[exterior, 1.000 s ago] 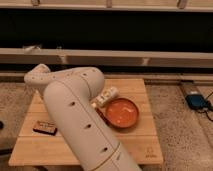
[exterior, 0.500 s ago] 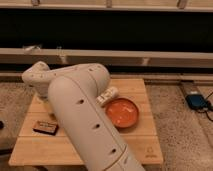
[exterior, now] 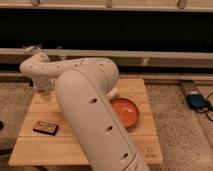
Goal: Place the white sponge in the ceramic cup
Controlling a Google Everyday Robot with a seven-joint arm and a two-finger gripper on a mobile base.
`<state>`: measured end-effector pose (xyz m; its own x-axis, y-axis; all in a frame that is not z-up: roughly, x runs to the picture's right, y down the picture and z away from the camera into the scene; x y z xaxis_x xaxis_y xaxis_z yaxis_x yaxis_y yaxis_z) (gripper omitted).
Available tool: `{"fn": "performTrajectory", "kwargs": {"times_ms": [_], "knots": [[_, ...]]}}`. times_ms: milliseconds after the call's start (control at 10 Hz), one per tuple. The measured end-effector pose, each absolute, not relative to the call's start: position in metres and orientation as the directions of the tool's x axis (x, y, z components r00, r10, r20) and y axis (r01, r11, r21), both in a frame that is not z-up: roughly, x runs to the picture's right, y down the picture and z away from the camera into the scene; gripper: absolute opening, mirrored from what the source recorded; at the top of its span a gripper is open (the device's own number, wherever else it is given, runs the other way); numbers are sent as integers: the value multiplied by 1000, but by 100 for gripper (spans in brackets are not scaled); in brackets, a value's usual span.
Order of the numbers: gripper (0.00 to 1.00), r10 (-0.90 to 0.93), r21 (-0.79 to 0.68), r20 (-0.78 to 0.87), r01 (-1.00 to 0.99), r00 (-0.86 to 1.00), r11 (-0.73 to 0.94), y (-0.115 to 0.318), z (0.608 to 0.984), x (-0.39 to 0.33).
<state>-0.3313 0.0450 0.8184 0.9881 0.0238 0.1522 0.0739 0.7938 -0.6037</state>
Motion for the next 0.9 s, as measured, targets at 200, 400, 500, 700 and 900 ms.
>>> {"fn": "performTrajectory", "kwargs": {"times_ms": [200,400,500,700,900], "knots": [[0,17,-585,163,83,986,807,36,805,-325],[10,-4,-574,174,105,985,812,39,800,-319],[17,-15,-574,182,119,983,810,42,799,-319],[42,-73,-571,241,202,968,796,51,797,-322],[61,-101,-573,296,261,950,777,56,800,-326]]}}
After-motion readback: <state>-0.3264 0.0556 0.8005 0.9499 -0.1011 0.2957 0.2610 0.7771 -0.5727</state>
